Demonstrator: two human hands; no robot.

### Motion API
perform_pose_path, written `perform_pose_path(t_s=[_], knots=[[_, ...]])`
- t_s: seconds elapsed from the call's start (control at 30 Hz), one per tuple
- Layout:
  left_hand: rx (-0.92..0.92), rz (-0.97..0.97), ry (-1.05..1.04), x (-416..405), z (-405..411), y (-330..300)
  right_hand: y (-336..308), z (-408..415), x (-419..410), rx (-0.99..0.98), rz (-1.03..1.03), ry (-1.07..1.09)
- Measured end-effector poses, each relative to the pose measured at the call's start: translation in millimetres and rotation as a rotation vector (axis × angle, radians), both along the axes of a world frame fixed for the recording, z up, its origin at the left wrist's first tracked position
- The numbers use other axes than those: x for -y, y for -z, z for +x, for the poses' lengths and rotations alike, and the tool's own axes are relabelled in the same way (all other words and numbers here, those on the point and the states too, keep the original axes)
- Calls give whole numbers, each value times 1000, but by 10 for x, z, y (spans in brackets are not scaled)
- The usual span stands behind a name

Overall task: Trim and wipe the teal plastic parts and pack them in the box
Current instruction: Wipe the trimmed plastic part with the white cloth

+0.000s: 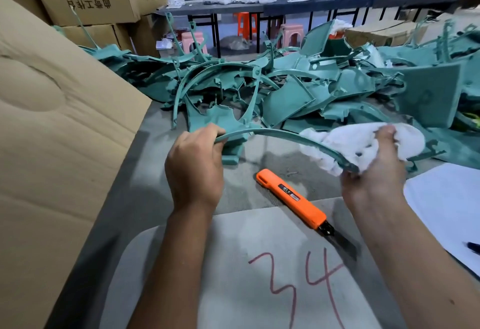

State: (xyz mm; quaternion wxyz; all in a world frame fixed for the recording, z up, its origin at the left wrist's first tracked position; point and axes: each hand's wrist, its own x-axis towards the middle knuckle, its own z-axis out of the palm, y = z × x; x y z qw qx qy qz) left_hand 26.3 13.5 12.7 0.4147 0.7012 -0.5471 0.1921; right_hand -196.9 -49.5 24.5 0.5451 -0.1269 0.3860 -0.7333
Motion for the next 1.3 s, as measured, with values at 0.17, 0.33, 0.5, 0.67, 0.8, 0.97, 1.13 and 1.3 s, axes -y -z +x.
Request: perform_pose_path(t_s=[0.17, 0.33, 0.5, 0.67, 0.8, 0.97, 1.13, 1.3], knots=[[-430, -184, -9, 16, 134, 15, -114, -117, 32, -113, 4, 401], [-840, 157, 463, 81, -10, 86, -78, 134, -87, -182, -141, 208], [-624, 219, 551, 105, -329, 128, 117, 319, -267, -772, -457, -312], [-251, 117, 228, 74, -270, 81, 121, 208, -244, -936, -613, -666], [-30, 179, 24, 42, -246, 13, 177, 260, -217, -1273, -728, -492], [-267, 188, 273, 68, -308, 28, 210, 287, -207, -1433, -860, -105], [-359, 159, 283, 73, -409, 24, 244, 281, -222, -1064, -620, 130], [-483, 138, 126, 90, -325, 57, 195, 230, -220, -988, -562, -1]])
